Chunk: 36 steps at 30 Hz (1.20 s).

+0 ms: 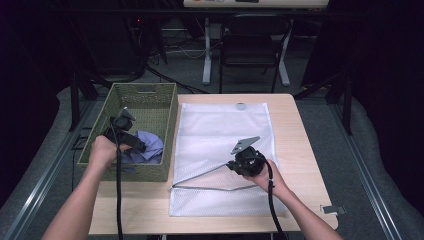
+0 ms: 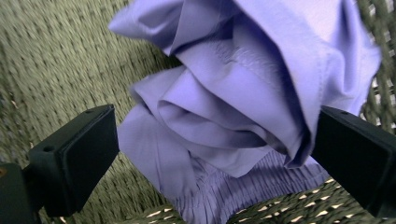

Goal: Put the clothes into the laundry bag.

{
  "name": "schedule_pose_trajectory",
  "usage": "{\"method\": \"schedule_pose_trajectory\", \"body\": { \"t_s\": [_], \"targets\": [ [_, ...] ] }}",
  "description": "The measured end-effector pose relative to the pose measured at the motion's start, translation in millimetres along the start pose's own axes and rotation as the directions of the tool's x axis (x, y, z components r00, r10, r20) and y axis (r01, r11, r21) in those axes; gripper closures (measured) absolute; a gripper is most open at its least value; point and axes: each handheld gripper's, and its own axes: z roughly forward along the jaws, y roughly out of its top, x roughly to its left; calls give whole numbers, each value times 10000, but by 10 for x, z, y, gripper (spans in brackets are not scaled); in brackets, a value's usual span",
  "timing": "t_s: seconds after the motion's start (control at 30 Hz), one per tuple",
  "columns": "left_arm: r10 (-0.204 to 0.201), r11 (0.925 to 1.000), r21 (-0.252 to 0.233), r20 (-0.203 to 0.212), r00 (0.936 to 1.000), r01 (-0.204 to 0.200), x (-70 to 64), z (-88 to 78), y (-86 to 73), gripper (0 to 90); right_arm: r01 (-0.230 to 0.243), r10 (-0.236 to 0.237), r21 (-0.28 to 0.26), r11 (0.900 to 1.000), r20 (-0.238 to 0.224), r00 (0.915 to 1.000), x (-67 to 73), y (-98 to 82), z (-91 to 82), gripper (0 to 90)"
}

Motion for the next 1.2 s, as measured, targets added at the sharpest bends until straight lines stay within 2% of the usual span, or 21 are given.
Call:
{"method": "schedule_pose_trajectory", "body": {
  "t_s": [0.1,0.27,0.53,0.67,0.83,0.97,1.2],
  "targets": [
    [-139,9997,192,153,9998,136,21,46,6,24,31,-31,38,10000,4,10000,1,4,-4,858],
    [-99,9987,512,312,9995,83,24,112,30,41,58,-59,54,10000,26,10000,1,5,-5,859],
    [2,9954,957,83,10000,-10,-11,202,78,78,43,-43,19,10000,21,10000,-6,1,-7,861],
    [2,9945,1047,105,9999,-13,-22,234,88,117,57,-58,40,10000,42,10000,-11,0,-9,860],
    [-54,9947,1031,159,9999,37,-46,280,103,232,32,-32,25,10000,51,10000,-3,1,-4,860],
    [110,9935,1134,104,9999,-121,-87,319,118,319,58,-58,77,10000,41,10000,-11,2,-9,856],
    [493,9927,1093,146,9987,-506,-112,320,112,574,33,-35,118,9999,104,9999,-14,-2,-6,858]
  ]
}}
